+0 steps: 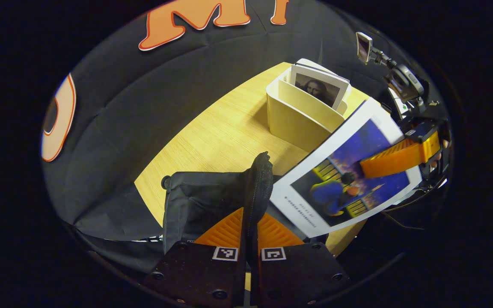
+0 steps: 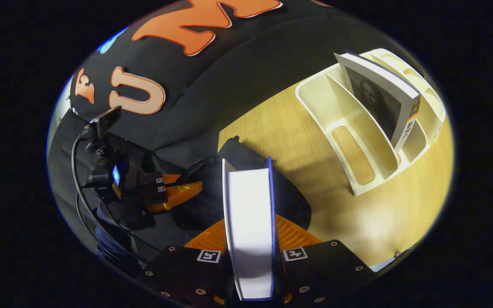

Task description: Open the schoolbag, grab two books from the bookshelf and put them into the schoolbag.

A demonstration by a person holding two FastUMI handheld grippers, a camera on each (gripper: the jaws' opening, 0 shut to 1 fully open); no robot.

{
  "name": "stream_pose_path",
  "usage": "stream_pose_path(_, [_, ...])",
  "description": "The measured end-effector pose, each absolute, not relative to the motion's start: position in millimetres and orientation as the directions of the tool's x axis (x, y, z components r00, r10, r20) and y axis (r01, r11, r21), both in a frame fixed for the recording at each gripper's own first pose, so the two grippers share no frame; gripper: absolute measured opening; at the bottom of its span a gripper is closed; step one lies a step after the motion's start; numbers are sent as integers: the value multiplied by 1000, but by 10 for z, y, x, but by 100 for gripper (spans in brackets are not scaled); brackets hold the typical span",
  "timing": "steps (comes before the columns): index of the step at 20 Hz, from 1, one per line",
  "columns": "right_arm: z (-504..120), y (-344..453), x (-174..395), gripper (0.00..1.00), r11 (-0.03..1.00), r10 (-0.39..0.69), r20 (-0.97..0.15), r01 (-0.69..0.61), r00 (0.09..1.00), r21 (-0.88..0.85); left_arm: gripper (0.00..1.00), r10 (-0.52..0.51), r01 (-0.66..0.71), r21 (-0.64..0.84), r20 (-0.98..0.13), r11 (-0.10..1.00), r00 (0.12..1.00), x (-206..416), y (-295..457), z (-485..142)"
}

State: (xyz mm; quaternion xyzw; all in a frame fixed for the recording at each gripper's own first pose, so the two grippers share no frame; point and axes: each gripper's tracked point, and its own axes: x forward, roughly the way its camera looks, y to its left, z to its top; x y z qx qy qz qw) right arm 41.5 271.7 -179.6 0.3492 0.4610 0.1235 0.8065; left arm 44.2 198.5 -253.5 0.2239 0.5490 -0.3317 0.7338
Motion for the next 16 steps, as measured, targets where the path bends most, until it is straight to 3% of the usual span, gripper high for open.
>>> stream_pose_path(13, [-2449,3533,853,37,444,527,-568,365,632,818,6,-347,777,-19,-902,629,259,152,1729,-2297])
stream_pose_path(16, [-2541,3617,865,38,434,492,-571,383,657,815,6,-361,768,-33,-895,639,262,97,1711,-2309])
